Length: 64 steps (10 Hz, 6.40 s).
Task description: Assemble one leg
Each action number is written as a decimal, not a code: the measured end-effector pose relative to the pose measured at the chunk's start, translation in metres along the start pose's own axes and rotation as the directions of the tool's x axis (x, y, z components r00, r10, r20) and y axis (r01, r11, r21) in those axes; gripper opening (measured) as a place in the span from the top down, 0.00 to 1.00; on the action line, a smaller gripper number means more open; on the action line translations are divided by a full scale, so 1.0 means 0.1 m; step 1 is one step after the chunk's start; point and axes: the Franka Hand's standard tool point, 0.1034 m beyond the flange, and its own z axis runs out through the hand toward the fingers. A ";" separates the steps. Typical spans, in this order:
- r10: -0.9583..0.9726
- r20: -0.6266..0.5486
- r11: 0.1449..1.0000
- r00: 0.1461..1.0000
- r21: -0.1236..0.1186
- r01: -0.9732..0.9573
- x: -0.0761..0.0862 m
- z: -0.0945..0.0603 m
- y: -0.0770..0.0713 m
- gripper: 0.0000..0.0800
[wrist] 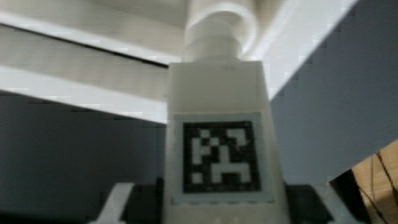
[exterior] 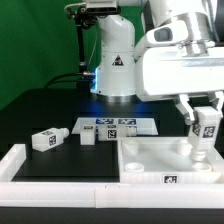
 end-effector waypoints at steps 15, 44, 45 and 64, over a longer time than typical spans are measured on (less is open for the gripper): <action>0.013 -0.011 1.000 1.000 -0.007 -0.013 -0.10 0.20 0.07 0.64; 0.194 0.598 0.963 0.778 0.033 -0.266 0.02 0.40 0.13 0.20; 0.245 0.599 0.951 0.763 0.004 -0.309 0.02 0.40 0.13 0.45; 0.989 0.121 -0.011 -0.081 -0.494 -0.869 -0.15 0.42 -0.17 0.34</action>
Offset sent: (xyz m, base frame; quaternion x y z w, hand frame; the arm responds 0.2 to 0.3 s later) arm 0.0000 0.0000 0.0000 0.0000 0.0000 0.0000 1.0000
